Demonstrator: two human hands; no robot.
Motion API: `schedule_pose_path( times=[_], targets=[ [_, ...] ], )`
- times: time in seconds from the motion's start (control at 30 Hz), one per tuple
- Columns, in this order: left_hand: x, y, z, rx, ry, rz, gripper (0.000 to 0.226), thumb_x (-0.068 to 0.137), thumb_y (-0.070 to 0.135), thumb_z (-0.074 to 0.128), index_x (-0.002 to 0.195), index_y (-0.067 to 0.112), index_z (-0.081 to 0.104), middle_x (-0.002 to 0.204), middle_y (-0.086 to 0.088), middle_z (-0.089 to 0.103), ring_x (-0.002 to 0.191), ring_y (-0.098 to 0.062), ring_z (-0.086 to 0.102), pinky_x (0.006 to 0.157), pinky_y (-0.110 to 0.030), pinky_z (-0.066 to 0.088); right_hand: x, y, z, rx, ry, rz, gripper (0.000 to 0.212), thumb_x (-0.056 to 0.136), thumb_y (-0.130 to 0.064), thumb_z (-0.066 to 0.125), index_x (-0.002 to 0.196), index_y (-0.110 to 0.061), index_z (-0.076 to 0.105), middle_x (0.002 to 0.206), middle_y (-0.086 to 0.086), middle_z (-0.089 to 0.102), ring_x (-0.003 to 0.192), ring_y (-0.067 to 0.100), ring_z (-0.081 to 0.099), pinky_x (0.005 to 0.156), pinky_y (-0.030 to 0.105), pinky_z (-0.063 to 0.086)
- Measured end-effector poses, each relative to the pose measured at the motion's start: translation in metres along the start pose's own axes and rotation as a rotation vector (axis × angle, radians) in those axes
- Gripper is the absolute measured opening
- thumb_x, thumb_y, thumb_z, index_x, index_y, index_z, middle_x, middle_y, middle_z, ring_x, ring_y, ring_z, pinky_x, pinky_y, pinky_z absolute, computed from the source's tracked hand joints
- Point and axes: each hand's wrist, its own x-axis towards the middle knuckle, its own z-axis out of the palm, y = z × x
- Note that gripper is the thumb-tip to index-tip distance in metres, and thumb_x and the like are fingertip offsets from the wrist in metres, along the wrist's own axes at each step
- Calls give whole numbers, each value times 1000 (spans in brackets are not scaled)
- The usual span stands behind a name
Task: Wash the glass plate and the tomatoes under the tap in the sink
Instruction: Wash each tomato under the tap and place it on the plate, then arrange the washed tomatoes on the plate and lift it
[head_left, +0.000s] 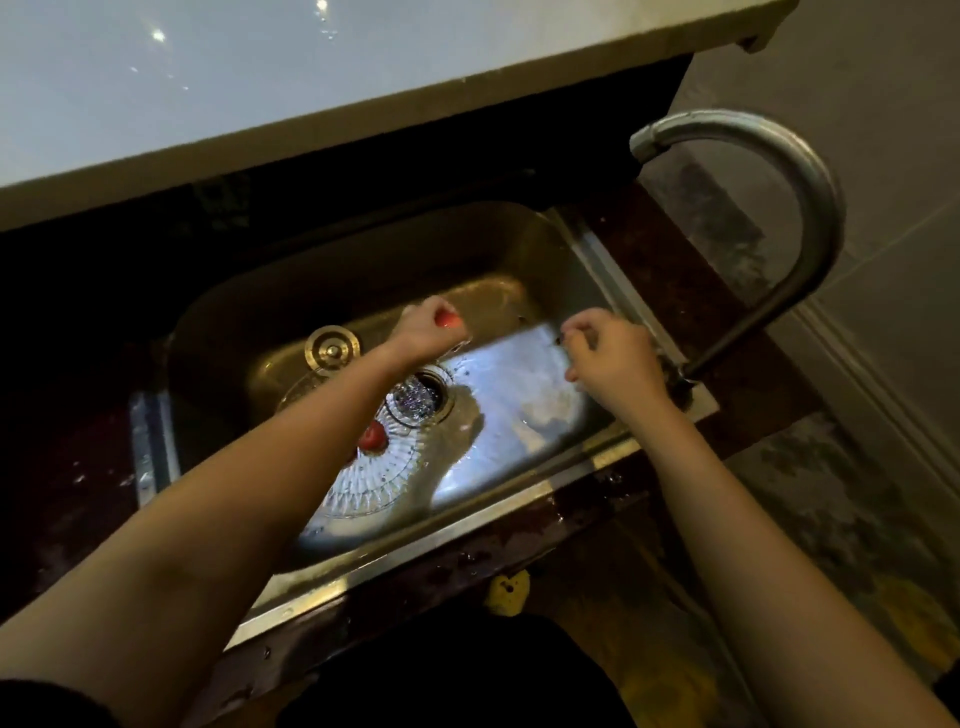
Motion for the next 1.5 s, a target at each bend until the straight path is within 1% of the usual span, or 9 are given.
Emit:
schedule_pose_path(
  times=[0.2,0.4,0.5,0.7,0.83,0.93,1.13,1.33,1.5],
  targets=[
    [-17,-91,-29,50,190,-88,52,79,16,70,126,12,49,130,-16,47,118,-30,48,97,-36,43,18,-1,91,-16,-557,85,21,92,-17,46,90,-2,62,90,20,67,61,23,66,60,32,52],
    [-23,-148,-26,204,405,-51,55,85,26,63,135,19,41,131,-9,50,119,-28,46,100,-45,41,44,1,160,-176,-764,157,29,92,-16,43,106,5,58,112,25,64,100,38,62,69,34,47],
    [-24,-174,-18,326,385,-17,56,83,31,64,133,23,42,130,-6,53,119,-26,45,101,-45,38,55,1,188,-266,-805,147,17,90,-11,43,84,-4,57,110,24,64,90,33,62,64,31,48],
    [-15,-209,-6,375,366,-29,50,87,32,57,134,22,43,133,-3,49,124,-24,40,105,-46,33,64,8,238,-256,-767,239,21,88,-11,44,67,-9,45,93,20,64,73,31,61,55,29,47],
    [-9,-216,2,239,392,-63,50,87,20,57,134,21,41,138,-3,36,124,-21,39,107,-44,37,67,12,255,-217,-704,297,27,94,-24,42,102,-1,53,109,25,64,96,38,64,81,40,54],
    [-4,-220,5,190,422,-102,61,85,31,59,139,27,30,142,-4,29,128,-23,35,109,-43,30,70,16,263,-257,-673,279,42,98,-32,36,118,2,48,110,24,64,96,39,64,85,38,52],
    [14,-226,9,446,249,57,76,82,68,36,146,36,12,158,7,6,144,-22,8,112,-52,13,75,33,278,-295,-605,192,48,99,-38,29,108,3,51,107,25,64,96,39,62,78,33,46],
    [18,-225,20,457,305,52,75,82,59,43,146,31,17,158,10,3,144,-16,-7,109,-48,23,76,40,283,-245,-574,134,44,99,-43,26,89,-8,50,95,20,66,92,36,62,80,37,45],
    [20,-207,5,312,276,45,70,83,46,51,145,26,23,154,2,19,142,-26,14,113,-47,23,69,21,269,205,-539,127,39,99,-34,35,80,-8,58,62,3,48,61,15,50,63,26,41]
  ],
)
